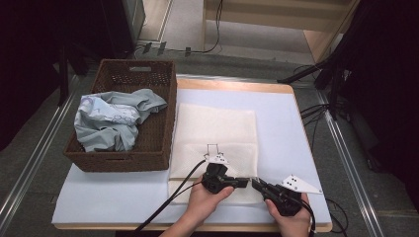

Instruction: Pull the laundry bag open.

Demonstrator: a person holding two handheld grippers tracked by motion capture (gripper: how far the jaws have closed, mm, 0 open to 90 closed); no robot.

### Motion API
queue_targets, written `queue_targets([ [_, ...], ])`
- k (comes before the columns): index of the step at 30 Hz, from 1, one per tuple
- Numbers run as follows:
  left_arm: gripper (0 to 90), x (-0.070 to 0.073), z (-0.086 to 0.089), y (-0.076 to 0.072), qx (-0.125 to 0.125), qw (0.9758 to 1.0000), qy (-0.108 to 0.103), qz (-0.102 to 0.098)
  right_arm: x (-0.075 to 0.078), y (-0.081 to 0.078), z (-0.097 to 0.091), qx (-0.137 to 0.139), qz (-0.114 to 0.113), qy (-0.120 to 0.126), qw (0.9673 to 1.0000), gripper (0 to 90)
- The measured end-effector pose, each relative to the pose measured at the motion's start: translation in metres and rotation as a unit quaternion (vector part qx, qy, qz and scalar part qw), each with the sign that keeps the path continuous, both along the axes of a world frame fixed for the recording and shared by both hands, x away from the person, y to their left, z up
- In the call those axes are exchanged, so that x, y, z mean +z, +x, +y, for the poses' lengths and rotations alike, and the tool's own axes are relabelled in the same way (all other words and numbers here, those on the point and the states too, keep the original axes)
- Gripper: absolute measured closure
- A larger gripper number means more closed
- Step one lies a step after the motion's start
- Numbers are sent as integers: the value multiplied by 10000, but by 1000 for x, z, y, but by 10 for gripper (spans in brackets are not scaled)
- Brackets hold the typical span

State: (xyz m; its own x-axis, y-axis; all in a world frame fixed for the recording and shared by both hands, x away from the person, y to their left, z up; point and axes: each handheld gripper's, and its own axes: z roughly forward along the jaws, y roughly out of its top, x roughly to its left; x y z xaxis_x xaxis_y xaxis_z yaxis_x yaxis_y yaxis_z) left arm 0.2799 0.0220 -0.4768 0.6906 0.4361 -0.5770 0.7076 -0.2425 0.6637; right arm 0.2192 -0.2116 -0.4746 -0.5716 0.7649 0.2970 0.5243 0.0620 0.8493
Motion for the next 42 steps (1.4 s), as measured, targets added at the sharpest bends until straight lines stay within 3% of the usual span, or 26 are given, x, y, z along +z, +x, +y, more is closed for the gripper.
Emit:
queue_targets([
  [8, 884, 7, -5, -11, 244, 9986, 395, -270, 4, -5, 6, -124, -84, -271, 9995, 861],
  [14, 885, 8, -5, -12, 304, 9980, 484, -263, 4, -8, 8, -183, -91, -373, 9991, 862],
  [16, 885, 7, -4, -13, 492, 9947, 790, -430, 5, -8, 8, -230, -179, -374, 9989, 863],
  [17, 885, 4, 0, -11, 510, 9961, 670, -256, 7, -9, 6, -275, -218, -355, 9988, 863],
  [18, 885, -1, 5, -9, 542, 9979, 339, 87, 9, -9, 4, -316, -246, -323, 9987, 863],
  [19, 885, -1, 6, -10, 557, 9978, 334, 92, 10, -10, 2, -329, -255, -273, 9988, 863],
  [21, 885, 1, 5, -14, 570, 9966, 577, -167, 10, -10, 0, -309, -233, -254, 9989, 863],
  [24, 885, 1, 6, -16, 620, 9949, 733, -302, 7, -10, 2, -287, -255, -350, 9987, 862],
  [27, 884, -1, 9, -15, 668, 9948, 710, -290, 9, -11, 5, -312, -370, -459, 9978, 862],
  [42, 883, 0, 19, -18, 708, 9938, 760, -397, 9, -11, 4, -332, -416, -481, 9974, 861],
])
